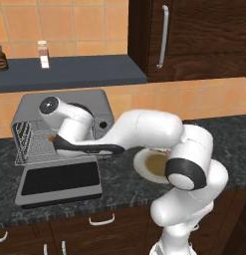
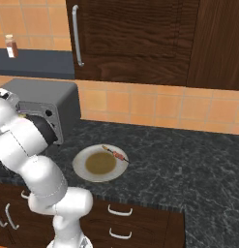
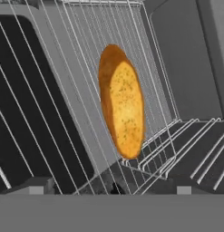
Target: Pick up the kebab skewer and baguette bread, and place them inside the toaster oven. Close the toaster oven door and start by setting the timer.
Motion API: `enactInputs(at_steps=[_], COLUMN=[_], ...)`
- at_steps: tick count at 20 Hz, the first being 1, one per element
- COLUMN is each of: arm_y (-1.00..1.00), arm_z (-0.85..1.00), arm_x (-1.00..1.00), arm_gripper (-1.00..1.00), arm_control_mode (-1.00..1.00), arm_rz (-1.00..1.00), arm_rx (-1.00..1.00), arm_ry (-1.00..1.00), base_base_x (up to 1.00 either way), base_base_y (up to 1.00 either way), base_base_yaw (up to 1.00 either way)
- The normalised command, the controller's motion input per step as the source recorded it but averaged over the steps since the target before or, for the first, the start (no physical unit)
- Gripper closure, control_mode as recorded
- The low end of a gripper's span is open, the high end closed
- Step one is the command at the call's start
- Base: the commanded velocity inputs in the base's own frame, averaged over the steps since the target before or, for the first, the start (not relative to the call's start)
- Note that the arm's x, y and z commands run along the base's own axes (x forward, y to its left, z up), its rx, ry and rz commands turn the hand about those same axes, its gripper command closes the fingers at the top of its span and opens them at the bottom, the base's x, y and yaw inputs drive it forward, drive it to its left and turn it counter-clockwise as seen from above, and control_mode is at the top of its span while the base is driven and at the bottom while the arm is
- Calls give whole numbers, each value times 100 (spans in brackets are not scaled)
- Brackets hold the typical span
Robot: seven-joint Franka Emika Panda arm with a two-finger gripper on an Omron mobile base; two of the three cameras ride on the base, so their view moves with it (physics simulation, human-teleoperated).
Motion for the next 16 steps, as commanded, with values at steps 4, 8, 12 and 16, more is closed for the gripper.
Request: enactInputs(at_steps=[4,8,12,16], arm_y=[-97,-100,-100,-100], arm_z=[13,14,22,21], arm_x=[-63,-31,-4,2], arm_gripper=[-100,-100,-100,-100], arm_control_mode=[-100,-100,-100,-100], arm_rz=[-10,-11,-16,-20], arm_rx=[0,0,0,1], arm_ry=[0,1,8,15], base_base_x=[0,0,0,0], base_base_y=[0,0,0,0], base_base_yaw=[0,0,0,0])
